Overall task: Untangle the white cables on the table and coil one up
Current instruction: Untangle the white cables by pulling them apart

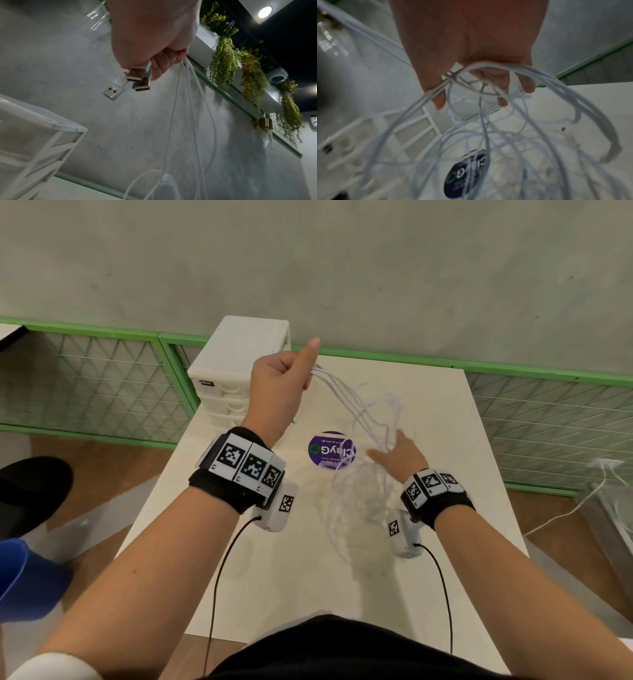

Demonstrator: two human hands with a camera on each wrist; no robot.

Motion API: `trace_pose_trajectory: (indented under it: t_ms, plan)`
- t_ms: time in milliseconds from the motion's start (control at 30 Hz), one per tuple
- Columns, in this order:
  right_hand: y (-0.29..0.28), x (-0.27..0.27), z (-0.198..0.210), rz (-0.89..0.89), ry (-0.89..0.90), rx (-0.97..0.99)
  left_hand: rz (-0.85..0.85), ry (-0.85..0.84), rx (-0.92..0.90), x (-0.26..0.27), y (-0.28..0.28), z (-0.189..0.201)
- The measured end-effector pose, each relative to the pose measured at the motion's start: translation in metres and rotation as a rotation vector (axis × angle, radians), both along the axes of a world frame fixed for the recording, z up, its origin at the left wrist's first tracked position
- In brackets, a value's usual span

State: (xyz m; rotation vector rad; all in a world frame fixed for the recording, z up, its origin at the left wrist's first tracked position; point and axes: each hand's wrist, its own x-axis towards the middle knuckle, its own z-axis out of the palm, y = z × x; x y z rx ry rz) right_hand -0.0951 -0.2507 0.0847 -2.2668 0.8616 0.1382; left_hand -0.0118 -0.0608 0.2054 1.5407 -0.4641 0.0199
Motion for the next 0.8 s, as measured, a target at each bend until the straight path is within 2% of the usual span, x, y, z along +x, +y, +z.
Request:
trace_pose_trajectory:
  t_ms: [67, 100, 200, 233, 300, 400, 467, 567, 633, 700, 800]
  plan:
    - [-0.005, 0.000, 0.003, -0.147, -0.068, 0.021, 0.018, -0.017, -0.012, 0.002, 0.000, -0.001]
    - [-0.007, -0.001, 0.002, -0.148, -0.041, 0.004, 0.014, -0.024, 0.004, 0.002, 0.000, -0.002]
    - [-0.009, -0.011, -0.006, 0.063, 0.199, -0.027, -0.063, -0.042, 0.110, 0.000, -0.003, -0.006]
    - [-0.008, -0.014, -0.007, 0.106, 0.212, 0.005, -0.095, -0.046, 0.159, -0.002, -0.004, -0.007]
    - [-0.002, -0.016, -0.001, 0.106, 0.053, 0.060, -0.152, -0.049, 0.237, -0.006, -0.006, -0.011]
    - [0.017, -0.012, 0.025, 0.026, -0.450, 0.111, -0.212, -0.053, 0.293, -0.008, -0.010, -0.019]
    - [0.030, -0.009, 0.044, 0.097, -0.679, 0.144, -0.254, -0.050, 0.318, -0.009, -0.013, -0.021]
    - [0.049, -0.004, 0.064, 0.285, -0.742, 0.186, -0.303, -0.078, 0.304, -0.016, -0.020, -0.016]
    - [0.054, 0.002, 0.066, 0.283, -0.805, 0.130, -0.309, -0.101, 0.259, -0.019, -0.022, -0.007]
    - [0.052, 0.007, 0.060, 0.211, -0.717, 0.147, -0.245, -0.071, 0.160, -0.018, -0.020, 0.008]
    - [0.045, 0.006, 0.042, 0.230, -0.513, 0.248, -0.123, -0.031, 0.011, -0.009, -0.011, 0.029]
